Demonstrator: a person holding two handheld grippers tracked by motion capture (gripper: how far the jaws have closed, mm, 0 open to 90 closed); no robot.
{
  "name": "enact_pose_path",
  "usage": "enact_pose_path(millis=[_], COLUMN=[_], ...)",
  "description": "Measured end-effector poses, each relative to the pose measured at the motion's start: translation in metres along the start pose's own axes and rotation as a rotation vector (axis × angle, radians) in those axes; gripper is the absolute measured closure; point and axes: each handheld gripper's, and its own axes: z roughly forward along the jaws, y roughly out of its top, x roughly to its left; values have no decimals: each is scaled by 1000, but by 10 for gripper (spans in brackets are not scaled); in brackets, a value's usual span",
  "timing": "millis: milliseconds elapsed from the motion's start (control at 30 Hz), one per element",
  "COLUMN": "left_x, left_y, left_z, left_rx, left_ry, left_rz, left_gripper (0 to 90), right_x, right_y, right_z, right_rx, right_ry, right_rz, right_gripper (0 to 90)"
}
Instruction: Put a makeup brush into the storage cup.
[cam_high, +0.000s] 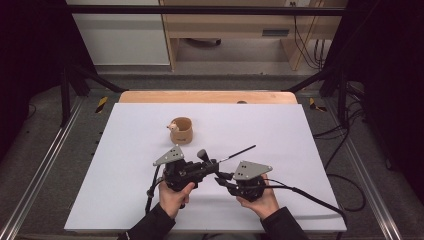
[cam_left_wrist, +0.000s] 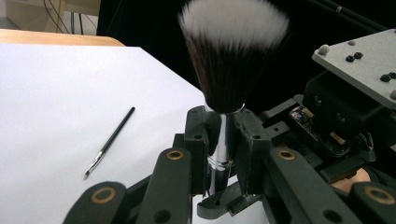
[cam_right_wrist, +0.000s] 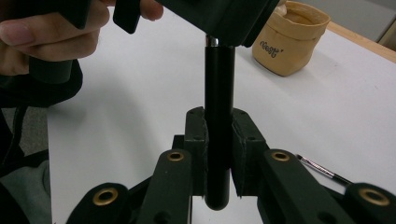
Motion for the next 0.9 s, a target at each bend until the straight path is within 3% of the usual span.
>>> enact_pose_path(millis=[300,700,900], left_x=[-3,3,6], left_y=[2,7,11], left_z=[-1,-10,-16], left_rx=[3,-3,-1], left_ry=[7,45,70], left_rz=[31,50,58], left_gripper=[764,765,765], right_x=[0,-3,-6], right_y=[1,6,7], right_z=[-1,-9,-15], right_rx=[-9,-40,-57], right_ry=[5,11,-30], right_rz=[21,76,97], right_gripper=[768,587,468])
